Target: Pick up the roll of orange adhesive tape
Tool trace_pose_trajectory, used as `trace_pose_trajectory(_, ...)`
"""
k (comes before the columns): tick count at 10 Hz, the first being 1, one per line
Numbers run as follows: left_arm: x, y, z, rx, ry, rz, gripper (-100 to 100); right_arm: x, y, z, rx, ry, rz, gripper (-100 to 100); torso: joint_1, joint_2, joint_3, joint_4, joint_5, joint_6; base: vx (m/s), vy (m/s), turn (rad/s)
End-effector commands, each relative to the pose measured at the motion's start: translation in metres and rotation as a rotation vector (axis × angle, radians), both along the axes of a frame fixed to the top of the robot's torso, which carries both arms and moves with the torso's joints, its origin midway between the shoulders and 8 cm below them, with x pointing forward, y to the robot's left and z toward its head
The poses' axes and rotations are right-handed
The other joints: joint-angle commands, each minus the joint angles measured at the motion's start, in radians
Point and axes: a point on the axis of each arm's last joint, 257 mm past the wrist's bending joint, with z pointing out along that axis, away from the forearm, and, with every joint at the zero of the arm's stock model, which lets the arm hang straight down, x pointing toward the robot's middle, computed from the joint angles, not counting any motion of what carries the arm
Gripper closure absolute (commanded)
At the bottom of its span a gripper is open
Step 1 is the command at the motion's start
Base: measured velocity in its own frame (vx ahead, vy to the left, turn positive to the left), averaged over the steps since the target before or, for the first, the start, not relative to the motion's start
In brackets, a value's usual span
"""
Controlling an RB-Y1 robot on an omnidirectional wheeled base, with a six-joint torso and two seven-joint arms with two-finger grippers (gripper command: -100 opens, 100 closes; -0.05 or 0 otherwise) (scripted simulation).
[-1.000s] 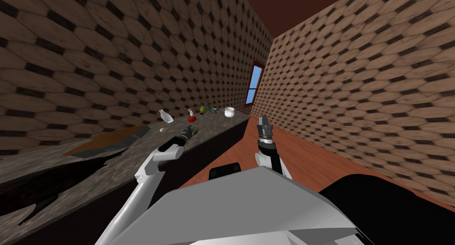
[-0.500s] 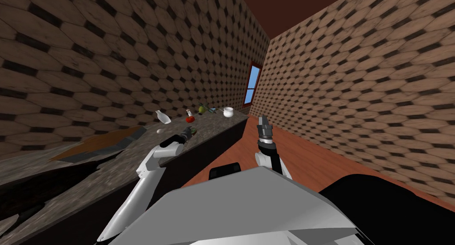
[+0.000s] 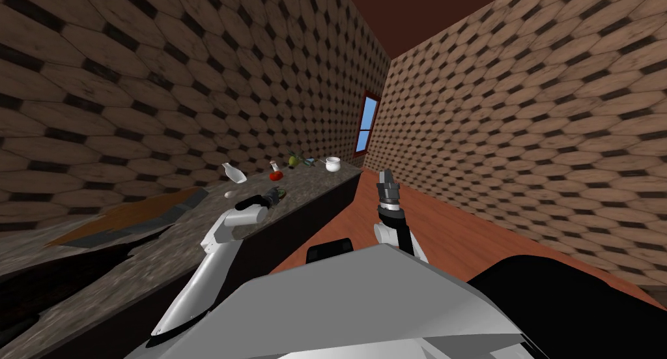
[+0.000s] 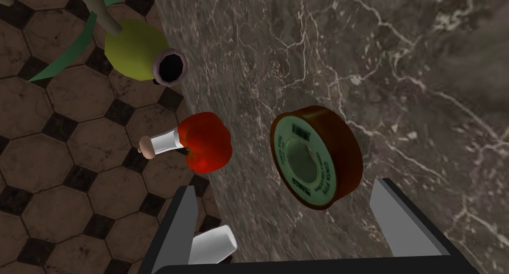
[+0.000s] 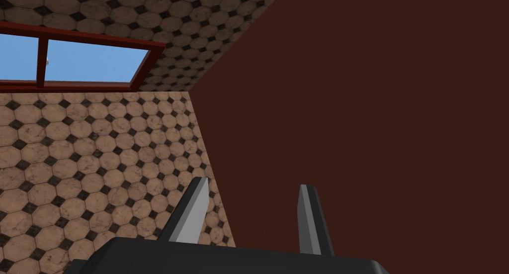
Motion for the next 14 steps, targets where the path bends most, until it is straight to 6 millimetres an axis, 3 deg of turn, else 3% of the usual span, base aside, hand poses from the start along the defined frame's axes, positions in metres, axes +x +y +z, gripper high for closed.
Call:
trace_pose_trajectory(1,-0.002,0.006,-0.006,-0.009,0.040,0.021,-100,0.000,0.000,0.000,0.000,0.000,0.000,0,0.000,0.000,0.000,0.000,0.000,0.000,-0.006,0.014,-0.071)
trace_pose_trajectory(14,-0.015,0.057,-0.029,-0.131,0.292,0.219,-100,0.000,0.000,0.000,0.000,0.000,0.000,0,0.001,0.000,0.000,0.000,0.000,-0.001,0.000,0.020,-0.066)
